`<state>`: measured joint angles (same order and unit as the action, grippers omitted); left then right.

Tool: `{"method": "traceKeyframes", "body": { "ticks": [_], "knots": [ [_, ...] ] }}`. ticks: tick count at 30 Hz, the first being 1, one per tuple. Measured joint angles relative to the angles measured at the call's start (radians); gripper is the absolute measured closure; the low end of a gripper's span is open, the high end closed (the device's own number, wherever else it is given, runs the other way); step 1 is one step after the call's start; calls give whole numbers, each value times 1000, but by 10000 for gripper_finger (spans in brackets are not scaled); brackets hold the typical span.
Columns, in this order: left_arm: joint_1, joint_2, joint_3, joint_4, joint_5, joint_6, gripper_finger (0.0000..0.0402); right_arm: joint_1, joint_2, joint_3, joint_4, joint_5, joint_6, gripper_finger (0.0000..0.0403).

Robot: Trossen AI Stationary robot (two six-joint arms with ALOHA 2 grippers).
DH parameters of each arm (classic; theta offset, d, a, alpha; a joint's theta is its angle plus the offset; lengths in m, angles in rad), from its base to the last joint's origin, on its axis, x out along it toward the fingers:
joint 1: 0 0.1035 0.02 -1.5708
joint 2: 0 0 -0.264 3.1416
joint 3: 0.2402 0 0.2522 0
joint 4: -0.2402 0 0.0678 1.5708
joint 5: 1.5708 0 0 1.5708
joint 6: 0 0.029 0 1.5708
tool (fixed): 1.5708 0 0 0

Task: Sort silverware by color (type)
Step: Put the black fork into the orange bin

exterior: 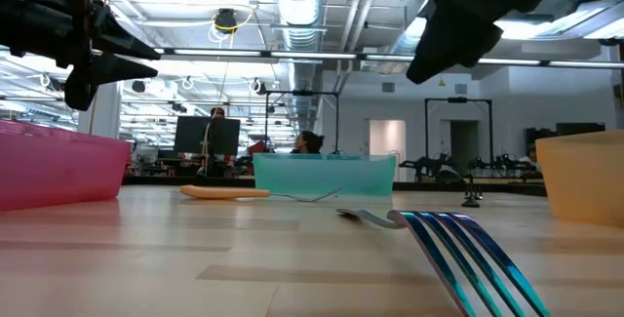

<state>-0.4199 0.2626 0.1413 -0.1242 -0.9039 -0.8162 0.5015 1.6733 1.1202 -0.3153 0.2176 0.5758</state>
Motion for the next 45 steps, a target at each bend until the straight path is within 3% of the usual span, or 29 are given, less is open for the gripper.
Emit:
{"method": "traceKeyframes", "body": {
  "ticks": [5,18,34,45],
  "knots": [
    [0,0,0,0,0,0,289,3,0,1,-2,-5,1,267],
    [0,0,0,0,0,0,289,3,-1,137,-203,18,-13,267],
    [0,0,0,-1,0,0,289,44,-1,138,-191,80,-171,267],
    [0,1,0,-1,0,3,289,76,67,140,-46,76,-312,267]
  ]
}}
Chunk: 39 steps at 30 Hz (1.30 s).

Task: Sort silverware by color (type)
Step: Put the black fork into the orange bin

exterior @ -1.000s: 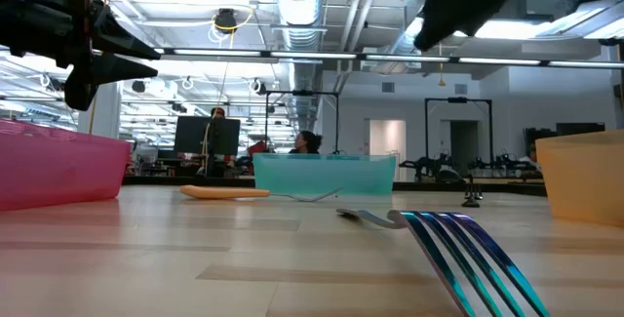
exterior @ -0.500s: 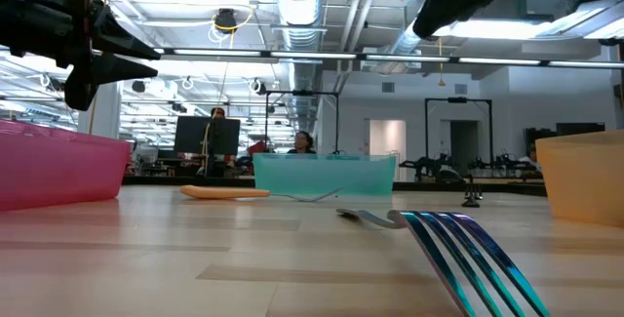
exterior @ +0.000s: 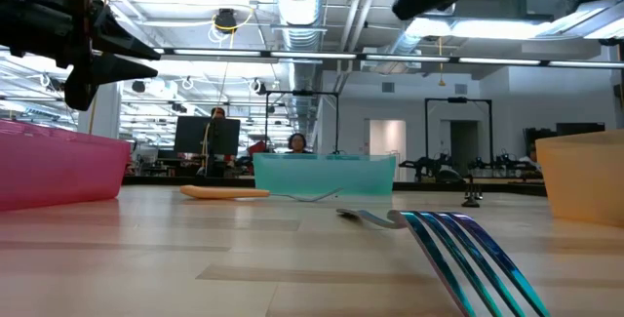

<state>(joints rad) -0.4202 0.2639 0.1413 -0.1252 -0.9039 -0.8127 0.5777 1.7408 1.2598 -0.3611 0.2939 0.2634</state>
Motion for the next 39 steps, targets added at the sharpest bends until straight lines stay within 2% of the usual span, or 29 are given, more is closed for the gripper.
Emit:
{"method": "traceKeyframes", "body": {
  "ticks": [8,15,19,32,39],
  "knots": [
    [0,0,0,-1,0,0,289,11,48,-1,10,-6,-10,267],
    [0,0,0,-1,0,0,289,11,48,-1,5,1,-114,267],
    [0,0,0,-1,0,0,289,-8,48,-1,-28,44,-96,267],
    [0,0,0,-23,0,0,289,-43,48,-1,-102,49,-62,267],
    [0,0,0,-43,0,-2,289,-27,48,-1,-96,49,-135,246]
  ]
}}
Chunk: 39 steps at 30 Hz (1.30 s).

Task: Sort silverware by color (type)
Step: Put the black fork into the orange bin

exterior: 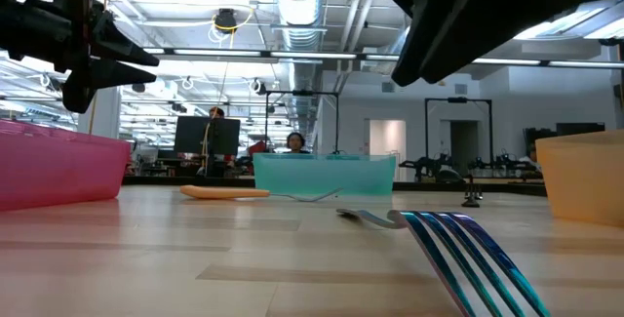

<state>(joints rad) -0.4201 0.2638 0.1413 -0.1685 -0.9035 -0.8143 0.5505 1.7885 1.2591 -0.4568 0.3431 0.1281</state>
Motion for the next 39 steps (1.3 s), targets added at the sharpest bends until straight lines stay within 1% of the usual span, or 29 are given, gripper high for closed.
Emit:
{"method": "traceKeyframes", "body": {
  "ticks": [2,6,9,11,14,17,20,23,27,30,32,34,36,37,39],
  "knots": [
    [0,0,0,0,0,-4,289,-1,0,0,0,7,-1,237],
    [0,0,0,0,0,-8,289,-16,0,0,-37,106,70,226],
    [0,0,0,0,0,-9,289,-40,0,1,-88,178,173,225],
    [0,0,0,0,0,-10,289,-72,0,25,-200,195,269,230],
    [0,0,0,0,0,-10,289,-141,-4,87,-440,197,455,241],
    [0,0,0,0,0,-10,289,-214,-5,113,-671,196,603,252],
    [0,0,0,1,0,-10,289,-289,-13,112,-850,185,671,261],
    [0,0,0,1,2,-12,289,-369,-44,69,-929,181,691,265],
    [0,0,0,-1,7,-13,289,-463,-153,-59,-841,165,687,262],
    [0,0,0,-5,7,-13,289,-521,-281,-203,-700,138,713,255],
    [0,0,0,-9,7,-13,289,-569,-366,-305,-579,77,759,250],
    [0,0,0,-10,7,-13,289,-618,-433,-396,-452,-9,762,244],
    [0,0,0,-11,7,-10,289,-663,-482,-460,-373,-112,753,240],
    [0,0,0,-12,7,-7,289,-680,-497,-480,-346,-136,748,238],
    [0,0,0,-18,7,-7,289,-703,-514,-508,-322,-138,767,237]
  ]
}}
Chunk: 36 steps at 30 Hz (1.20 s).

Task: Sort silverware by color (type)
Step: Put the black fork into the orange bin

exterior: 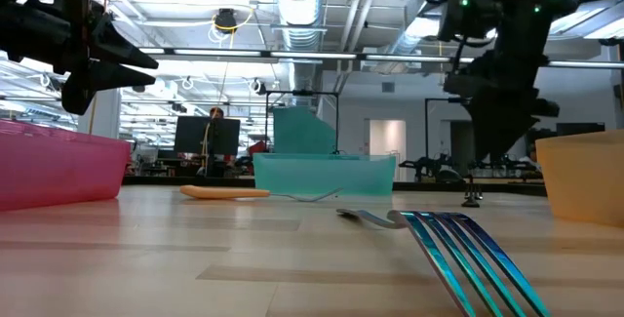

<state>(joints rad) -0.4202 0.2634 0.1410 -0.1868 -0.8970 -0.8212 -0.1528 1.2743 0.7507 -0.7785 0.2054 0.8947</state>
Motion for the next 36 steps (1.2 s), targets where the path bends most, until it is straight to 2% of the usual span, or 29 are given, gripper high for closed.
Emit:
{"method": "traceKeyframes", "body": {
  "ticks": [5,11,20,26,29,36],
  "knots": [
    [0,0,0,-2,-1,-4,289,-40,18,-4,50,43,48,237],
    [0,0,0,-3,-2,-5,289,-46,113,-4,148,55,134,237],
    [0,0,0,-4,-3,-13,289,-44,287,-2,173,57,200,237],
    [0,0,0,-3,-3,-14,289,-44,353,2,203,58,208,240],
    [0,0,0,-4,0,-14,289,-44,358,2,200,55,233,258],
    [0,0,0,-4,0,-14,289,-45,355,1,218,43,233,336]
  ]
}}
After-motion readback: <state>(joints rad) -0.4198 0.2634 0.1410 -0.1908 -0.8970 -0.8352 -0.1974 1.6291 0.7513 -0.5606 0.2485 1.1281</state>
